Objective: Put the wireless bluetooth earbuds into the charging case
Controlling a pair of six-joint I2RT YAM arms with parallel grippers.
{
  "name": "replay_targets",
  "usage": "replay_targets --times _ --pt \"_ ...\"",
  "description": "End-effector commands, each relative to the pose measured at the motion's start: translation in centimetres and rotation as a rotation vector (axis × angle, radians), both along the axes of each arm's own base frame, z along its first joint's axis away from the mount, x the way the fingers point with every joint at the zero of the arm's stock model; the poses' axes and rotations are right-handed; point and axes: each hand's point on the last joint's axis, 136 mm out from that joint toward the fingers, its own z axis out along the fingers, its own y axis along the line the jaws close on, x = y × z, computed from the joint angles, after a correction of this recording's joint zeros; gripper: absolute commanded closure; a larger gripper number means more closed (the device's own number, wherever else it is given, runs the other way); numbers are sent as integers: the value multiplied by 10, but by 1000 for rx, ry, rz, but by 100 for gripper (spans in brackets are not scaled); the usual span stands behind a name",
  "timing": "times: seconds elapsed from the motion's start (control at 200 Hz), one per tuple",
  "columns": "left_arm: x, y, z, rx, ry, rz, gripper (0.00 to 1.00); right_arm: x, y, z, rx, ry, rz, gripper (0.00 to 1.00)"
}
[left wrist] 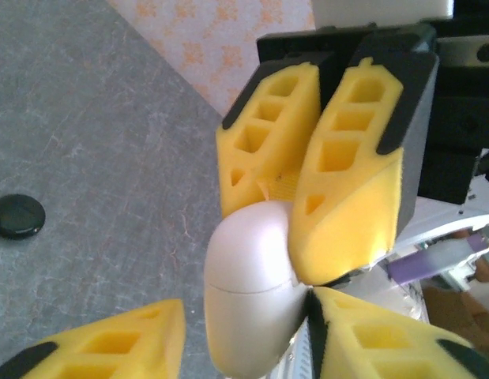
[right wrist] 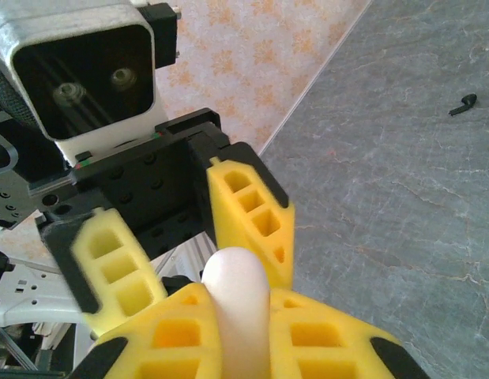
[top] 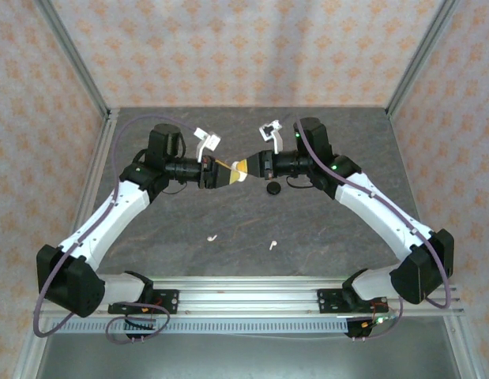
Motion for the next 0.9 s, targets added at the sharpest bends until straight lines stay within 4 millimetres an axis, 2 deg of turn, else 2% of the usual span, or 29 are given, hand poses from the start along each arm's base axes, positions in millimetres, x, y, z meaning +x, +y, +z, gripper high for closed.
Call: replay_targets --times 0.0,0.145,0.235,0.285,0.4,0.61,0.751,0.896 --pt "-1 -2 6 -2 2 -26 70 -1 1 28 59 -73 18 98" --pt "-1 -3 5 3 5 -27 84 0 1 28 64 -73 15 98" --pt "0 -2 7 10 -6 -17 100 2 1 29 71 -74 10 97" --pt "0 0 6 22 -18 -8 100 3 0 29 73 -74 4 95" --pt "-2 3 5 51 -66 -1 100 8 -4 25 65 -68 -18 83" --pt "-4 14 19 53 -236 74 100 21 -17 6 12 -33 -84 68" --pt "-5 20 23 69 -304 113 100 29 -27 -2 -32 -17 -145 64" --pt "0 27 20 108 -325 173 100 29 -29 4 -18 -11 -155 58"
